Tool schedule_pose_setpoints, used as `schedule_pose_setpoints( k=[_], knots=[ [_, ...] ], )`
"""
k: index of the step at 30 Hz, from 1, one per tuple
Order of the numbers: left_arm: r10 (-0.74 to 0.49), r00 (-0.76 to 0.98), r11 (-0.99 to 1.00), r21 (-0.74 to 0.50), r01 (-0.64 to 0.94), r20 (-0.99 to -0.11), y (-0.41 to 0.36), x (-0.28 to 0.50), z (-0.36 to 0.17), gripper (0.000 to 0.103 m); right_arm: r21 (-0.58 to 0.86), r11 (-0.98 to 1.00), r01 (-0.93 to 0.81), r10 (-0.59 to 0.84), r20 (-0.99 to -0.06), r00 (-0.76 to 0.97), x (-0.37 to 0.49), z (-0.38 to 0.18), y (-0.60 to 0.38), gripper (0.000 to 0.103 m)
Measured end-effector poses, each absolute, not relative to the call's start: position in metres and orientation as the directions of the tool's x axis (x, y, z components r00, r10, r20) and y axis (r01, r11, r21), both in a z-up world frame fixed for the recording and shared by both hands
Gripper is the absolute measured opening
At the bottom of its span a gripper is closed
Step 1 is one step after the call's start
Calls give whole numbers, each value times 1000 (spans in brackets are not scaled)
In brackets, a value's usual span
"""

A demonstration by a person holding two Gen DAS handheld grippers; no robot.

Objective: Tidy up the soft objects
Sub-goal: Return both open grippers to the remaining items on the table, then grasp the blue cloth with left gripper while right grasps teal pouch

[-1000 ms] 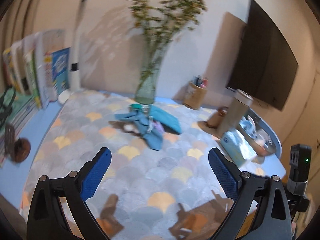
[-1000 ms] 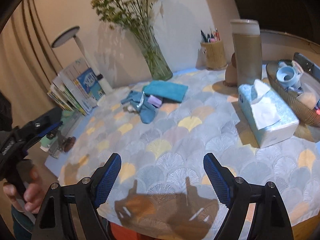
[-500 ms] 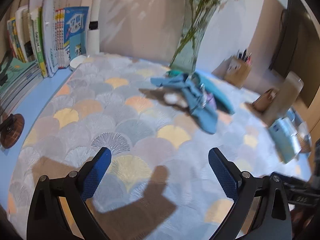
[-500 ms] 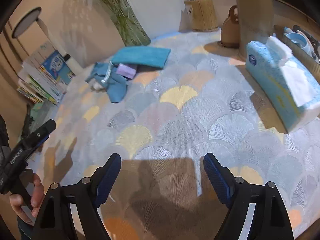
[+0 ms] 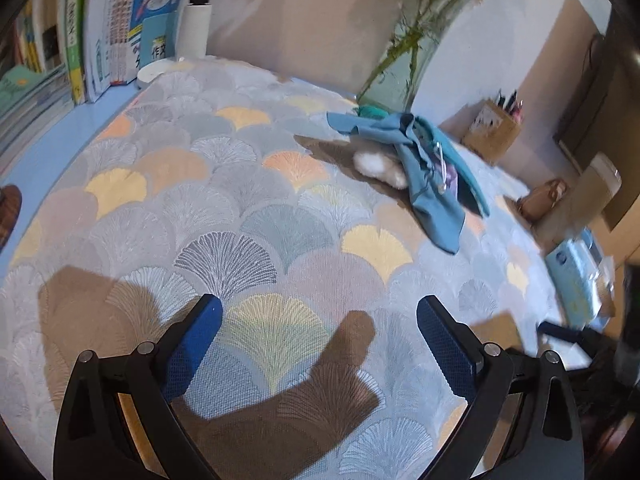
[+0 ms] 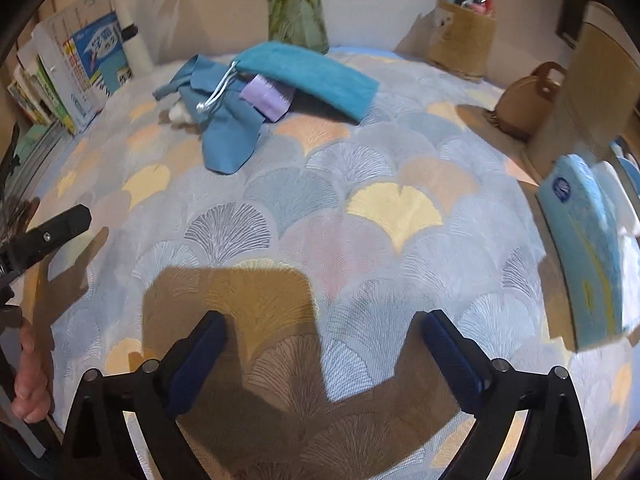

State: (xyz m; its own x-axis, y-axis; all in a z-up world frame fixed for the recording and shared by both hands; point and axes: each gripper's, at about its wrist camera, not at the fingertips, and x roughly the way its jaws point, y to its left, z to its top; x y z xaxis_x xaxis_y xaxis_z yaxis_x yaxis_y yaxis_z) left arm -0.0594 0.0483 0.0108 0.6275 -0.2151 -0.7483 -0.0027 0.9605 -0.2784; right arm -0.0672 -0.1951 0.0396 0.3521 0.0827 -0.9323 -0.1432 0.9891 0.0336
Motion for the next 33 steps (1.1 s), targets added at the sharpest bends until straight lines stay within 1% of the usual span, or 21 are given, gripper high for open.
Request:
schedule_pose_setpoints(
  k=[3,5,7,9,11,13,16,17,18,19,20,22,24,25,28,29,30,31,32,33],
  knots=[
    [-220,575,965,-263,8,-788,43,-51,19,97,62,984,-170,119,-930,348,-51,55,-200,99],
    [-264,576,952,-306,26,-773,42,-45,39,98,11,984,-177,81,-915,395,-35,71,-202,99],
    [-257,598,955,-295,36,-759,40,-31,63,98,-30,980,-195,61,-892,447,-13,84,-202,99],
    [-253,616,957,-285,48,-746,37,-11,77,98,-42,974,-224,73,-874,481,15,89,-199,99],
    [-256,638,954,-295,48,-726,36,12,81,98,-11,970,-244,111,-868,484,35,87,-198,99],
    [-308,634,932,-358,52,-710,35,40,75,98,54,962,-267,182,-856,484,57,83,-198,99],
    [-354,633,911,-408,66,-688,31,69,62,96,165,942,-292,290,-837,464,81,73,-201,99],
    [-367,636,904,-421,73,-679,28,75,58,96,175,939,-297,303,-832,465,88,70,-202,99],
    [-387,636,895,-438,85,-668,25,82,54,94,160,941,-297,291,-832,473,93,65,-202,99],
    [-414,631,883,-459,103,-656,21,86,48,86,133,945,-298,269,-837,477,97,61,-201,99],
    [-437,622,873,-473,120,-649,19,89,43,82,112,946,-303,251,-844,473,100,56,-200,99],
    [-454,615,870,-470,150,-645,11,92,32,56,110,943,-315,253,-851,459,108,47,-201,99],
    [-403,614,905,-395,158,-678,5,92,24,45,121,942,-313,259,-854,450,117,41,-207,99],
    [-417,620,898,-408,166,-665,7,92,24,40,135,942,-308,269,-854,446,122,38,-210,99],
    [-434,642,888,-422,184,-632,14,86,28,28,226,929,-294,338,-842,421,133,25,-216,97],
    [-432,644,888,-422,182,-632,15,87,29,27,252,923,-290,359,-835,418,133,23,-218,89],
    [-426,653,891,-414,184,-626,14,85,31,23,252,923,-291,362,-828,429,131,25,-219,73],
    [-420,660,895,-404,188,-623,13,84,32,19,239,925,-296,355,-823,443,129,28,-219,64],
    [-412,670,900,-389,195,-617,13,82,34,16,228,927,-299,347,-822,452,127,30,-218,53],
    [-397,686,909,-363,203,-610,10,79,37,14,213,930,-301,336,-825,454,124,31,-218,44]
  ],
)
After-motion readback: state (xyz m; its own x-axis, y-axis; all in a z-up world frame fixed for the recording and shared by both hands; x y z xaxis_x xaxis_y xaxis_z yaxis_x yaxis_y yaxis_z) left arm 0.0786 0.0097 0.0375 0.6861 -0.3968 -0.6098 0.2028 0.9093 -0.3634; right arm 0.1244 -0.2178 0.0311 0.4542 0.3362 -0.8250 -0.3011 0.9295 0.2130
